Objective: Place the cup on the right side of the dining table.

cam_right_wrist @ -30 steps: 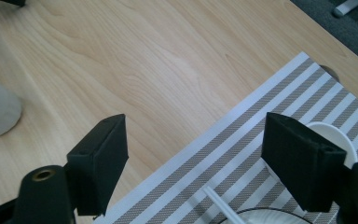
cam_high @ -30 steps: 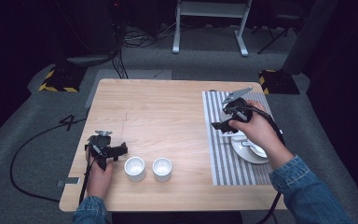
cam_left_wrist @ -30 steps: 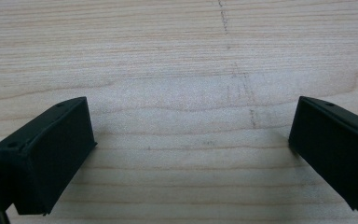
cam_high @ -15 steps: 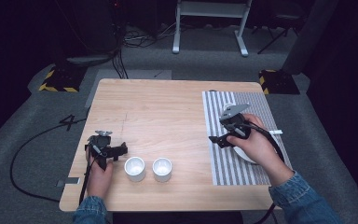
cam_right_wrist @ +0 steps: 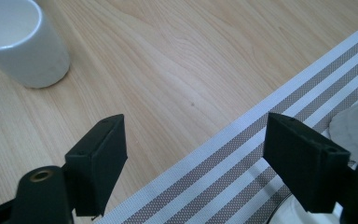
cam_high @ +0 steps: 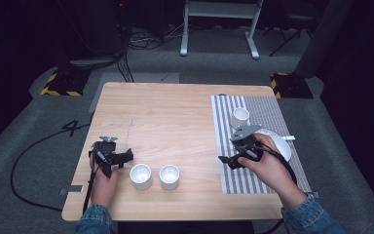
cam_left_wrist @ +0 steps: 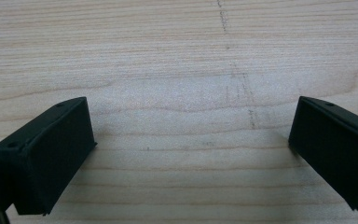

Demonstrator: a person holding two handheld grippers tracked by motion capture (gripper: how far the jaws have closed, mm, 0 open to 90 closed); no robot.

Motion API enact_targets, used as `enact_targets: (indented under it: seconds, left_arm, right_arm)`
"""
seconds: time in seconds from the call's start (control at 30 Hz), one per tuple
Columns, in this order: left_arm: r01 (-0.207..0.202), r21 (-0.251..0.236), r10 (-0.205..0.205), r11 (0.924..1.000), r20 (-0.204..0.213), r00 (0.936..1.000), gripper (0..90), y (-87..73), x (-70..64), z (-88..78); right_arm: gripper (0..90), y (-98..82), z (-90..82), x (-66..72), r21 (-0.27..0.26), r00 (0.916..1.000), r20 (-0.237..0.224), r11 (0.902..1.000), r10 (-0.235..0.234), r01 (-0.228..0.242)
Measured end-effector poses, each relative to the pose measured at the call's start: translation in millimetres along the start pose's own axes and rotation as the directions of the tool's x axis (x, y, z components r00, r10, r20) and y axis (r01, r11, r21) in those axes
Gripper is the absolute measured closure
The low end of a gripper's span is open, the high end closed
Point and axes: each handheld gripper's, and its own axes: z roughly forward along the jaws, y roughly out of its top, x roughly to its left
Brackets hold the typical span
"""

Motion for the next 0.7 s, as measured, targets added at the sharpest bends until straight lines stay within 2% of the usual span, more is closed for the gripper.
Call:
enact_targets:
  seconds: [0.17, 0.43, 0.57, 0.7]
  left_arm:
    - [0.000, 0.000, 0.000, 1.0000, 0.000, 1.0000, 0.2, 0.0, 0.0, 0.0]
    - [0.000, 0.000, 0.000, 1.0000, 0.000, 1.0000, 0.2, 0.0, 0.0, 0.0]
    - [0.000, 0.000, 0.000, 1.0000, 0.000, 1.0000, 0.2, 0.0, 0.0, 0.0]
    - [0.000, 0.000, 0.000, 1.0000, 0.000, 1.0000, 0.2, 0.0, 0.0, 0.0]
  right_arm:
    - [21.8, -15.6, 3.2, 4.0, -0.004, 0.9998, 0.010, 0.9999, 0.014, -0.014]
    - [21.8, -44.4, 11.3, 0.9, 0.008, 0.9977, 0.042, 0.9985, 0.054, -0.054]
    - [21.4, -59.2, 12.8, 0.5, -0.001, 0.9968, 0.039, 0.9976, 0.070, -0.070]
    - [21.0, -73.1, 14.1, 2.9, -0.014, 0.9975, 0.038, 0.9982, 0.059, -0.059]
